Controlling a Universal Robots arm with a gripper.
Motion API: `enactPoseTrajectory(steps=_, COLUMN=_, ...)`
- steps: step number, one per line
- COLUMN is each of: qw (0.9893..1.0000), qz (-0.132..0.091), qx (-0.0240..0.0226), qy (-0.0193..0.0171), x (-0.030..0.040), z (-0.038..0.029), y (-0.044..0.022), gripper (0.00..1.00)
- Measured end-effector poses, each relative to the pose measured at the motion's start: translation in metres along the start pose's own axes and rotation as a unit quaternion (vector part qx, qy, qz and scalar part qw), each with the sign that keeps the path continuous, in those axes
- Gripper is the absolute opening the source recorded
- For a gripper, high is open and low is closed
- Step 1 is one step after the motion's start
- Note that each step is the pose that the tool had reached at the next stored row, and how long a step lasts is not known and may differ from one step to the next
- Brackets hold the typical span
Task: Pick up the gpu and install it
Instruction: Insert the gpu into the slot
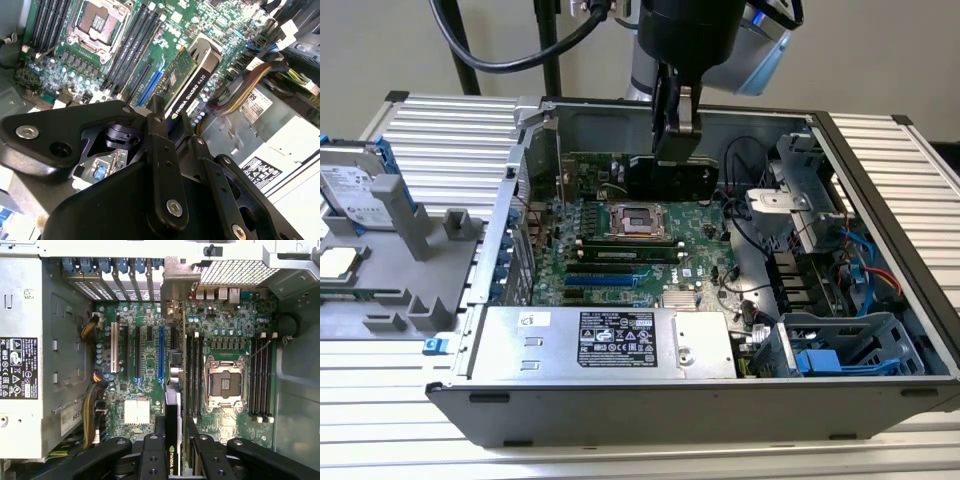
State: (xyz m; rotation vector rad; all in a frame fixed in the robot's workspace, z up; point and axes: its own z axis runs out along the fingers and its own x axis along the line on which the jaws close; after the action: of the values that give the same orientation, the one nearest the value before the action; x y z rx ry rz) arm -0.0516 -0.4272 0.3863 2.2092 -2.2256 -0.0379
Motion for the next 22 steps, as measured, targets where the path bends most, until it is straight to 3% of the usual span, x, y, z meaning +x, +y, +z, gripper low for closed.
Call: enactPoseTrajectory(steps=22, qw=1.0, qz=0.0, qx=0.0016, qy=-0.0001, x=0.0001, z=0.0097, y=-0.0002, gripper=0.0)
